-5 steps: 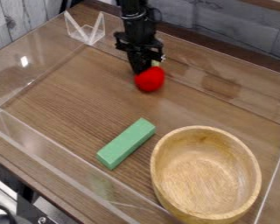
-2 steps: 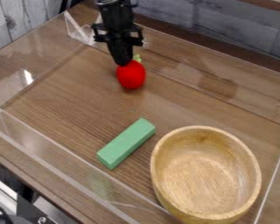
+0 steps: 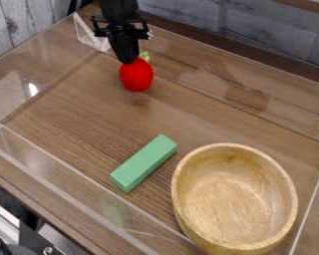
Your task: Move the red fruit to the left
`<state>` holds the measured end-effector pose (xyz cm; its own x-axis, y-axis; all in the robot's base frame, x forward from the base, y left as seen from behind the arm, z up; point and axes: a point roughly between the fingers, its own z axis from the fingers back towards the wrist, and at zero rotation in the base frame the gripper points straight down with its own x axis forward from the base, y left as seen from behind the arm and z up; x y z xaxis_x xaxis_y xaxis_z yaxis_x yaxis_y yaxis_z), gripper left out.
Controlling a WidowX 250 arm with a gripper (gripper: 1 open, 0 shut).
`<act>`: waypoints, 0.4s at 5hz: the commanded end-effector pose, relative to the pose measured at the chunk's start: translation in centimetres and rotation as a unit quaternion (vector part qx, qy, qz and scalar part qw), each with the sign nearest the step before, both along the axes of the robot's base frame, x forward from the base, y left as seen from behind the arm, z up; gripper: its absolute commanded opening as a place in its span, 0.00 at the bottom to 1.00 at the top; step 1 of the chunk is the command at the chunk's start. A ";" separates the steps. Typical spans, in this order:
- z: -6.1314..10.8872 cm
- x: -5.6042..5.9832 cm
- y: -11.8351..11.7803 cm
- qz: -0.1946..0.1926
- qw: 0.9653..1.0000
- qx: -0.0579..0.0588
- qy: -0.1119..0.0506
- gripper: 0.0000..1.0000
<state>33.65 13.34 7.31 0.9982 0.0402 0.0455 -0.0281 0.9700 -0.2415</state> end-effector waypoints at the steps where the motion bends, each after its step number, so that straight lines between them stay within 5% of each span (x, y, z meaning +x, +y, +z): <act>1: 2.9 0.5 1.9 0.015 0.999 0.026 -0.044 0.00; 2: 2.5 0.1 3.2 0.041 0.998 0.030 -0.037 0.00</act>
